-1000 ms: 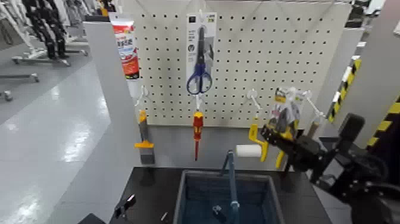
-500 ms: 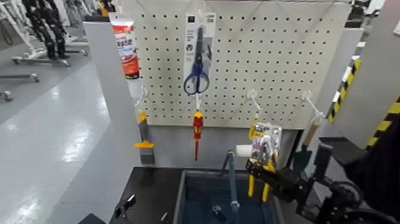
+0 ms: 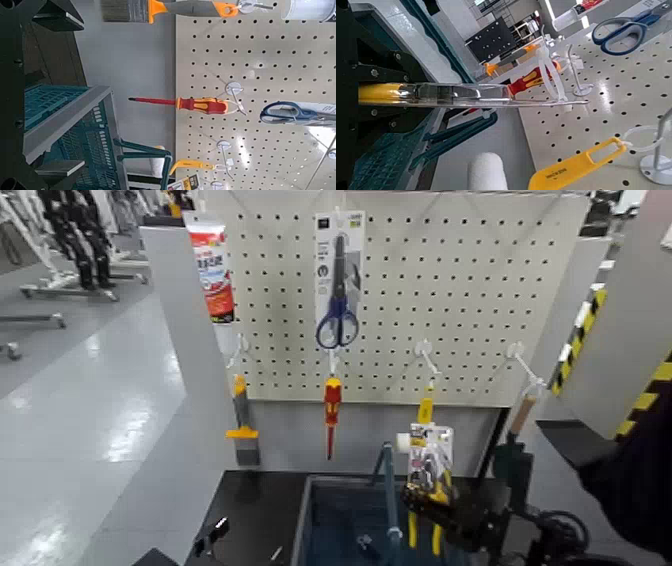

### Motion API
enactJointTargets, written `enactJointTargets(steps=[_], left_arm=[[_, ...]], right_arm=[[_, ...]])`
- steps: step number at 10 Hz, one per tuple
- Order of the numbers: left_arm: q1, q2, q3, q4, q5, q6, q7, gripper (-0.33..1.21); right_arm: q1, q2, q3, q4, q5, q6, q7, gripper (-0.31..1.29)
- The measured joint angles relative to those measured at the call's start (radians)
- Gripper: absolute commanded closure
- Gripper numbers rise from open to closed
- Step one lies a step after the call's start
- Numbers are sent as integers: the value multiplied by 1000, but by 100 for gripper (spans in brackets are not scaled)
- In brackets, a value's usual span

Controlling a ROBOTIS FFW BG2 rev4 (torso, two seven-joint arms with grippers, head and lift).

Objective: Put the yellow pliers into the crate.

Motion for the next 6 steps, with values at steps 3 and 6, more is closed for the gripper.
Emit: enactJointTargets(steps=[3, 6], left_arm=[[-1, 1, -1, 0, 0, 0, 0, 9], [-1, 1, -3, 0, 0, 0, 0, 9]], right_arm=[[1, -3, 3, 21, 22, 6, 0, 100], [1, -3, -5, 27, 25, 52, -8, 6]])
